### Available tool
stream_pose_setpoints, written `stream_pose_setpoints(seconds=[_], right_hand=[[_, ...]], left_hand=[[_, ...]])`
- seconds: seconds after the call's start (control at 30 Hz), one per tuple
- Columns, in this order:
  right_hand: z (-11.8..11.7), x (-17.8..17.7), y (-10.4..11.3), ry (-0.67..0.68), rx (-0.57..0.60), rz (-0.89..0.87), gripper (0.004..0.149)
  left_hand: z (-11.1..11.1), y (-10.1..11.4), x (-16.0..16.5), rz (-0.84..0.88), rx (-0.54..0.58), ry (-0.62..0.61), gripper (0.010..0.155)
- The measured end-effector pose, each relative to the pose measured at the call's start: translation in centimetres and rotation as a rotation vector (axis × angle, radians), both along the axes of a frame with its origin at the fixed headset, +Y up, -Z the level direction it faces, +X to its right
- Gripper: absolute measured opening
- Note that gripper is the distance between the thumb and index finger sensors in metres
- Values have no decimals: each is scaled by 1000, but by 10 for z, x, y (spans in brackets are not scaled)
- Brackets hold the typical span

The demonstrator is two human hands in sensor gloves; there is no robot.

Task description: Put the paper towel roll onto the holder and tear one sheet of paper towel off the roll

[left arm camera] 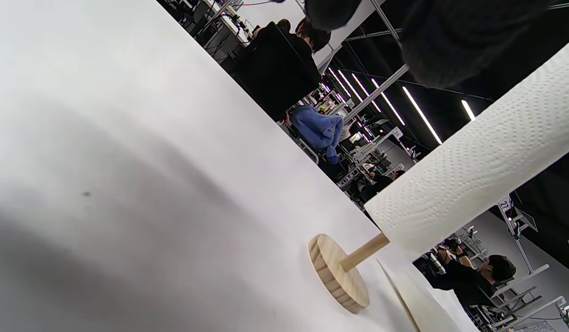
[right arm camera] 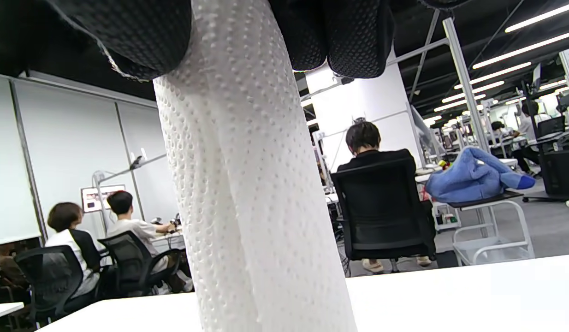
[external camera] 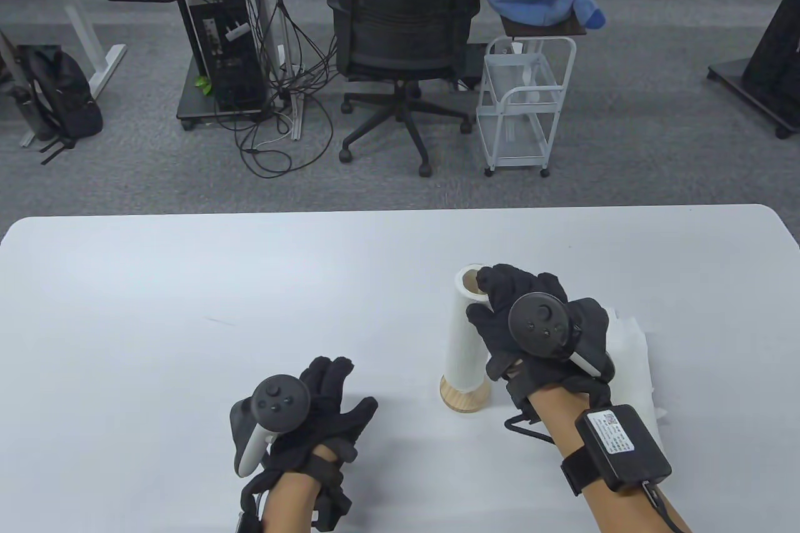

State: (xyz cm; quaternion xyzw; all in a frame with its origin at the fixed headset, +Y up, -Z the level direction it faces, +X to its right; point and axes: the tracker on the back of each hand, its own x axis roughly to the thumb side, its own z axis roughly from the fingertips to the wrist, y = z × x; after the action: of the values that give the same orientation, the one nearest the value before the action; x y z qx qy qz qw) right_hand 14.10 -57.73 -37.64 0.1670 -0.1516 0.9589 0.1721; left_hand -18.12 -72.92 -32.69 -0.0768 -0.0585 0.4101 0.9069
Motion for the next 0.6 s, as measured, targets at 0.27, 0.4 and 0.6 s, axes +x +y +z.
stream_pose_setpoints(seconds=[0.27,0.4,0.6], right_hand=[[7,4,-18,54,103,-82,60],[9,5,-28,74,130,-136,63],[8,3,-41,79,160,-165,66]], left_hand=[[0,0,-1,6,5,2,79],[0,0,-1,9,8,2,79],[0,0,-2,10,2,6,79]])
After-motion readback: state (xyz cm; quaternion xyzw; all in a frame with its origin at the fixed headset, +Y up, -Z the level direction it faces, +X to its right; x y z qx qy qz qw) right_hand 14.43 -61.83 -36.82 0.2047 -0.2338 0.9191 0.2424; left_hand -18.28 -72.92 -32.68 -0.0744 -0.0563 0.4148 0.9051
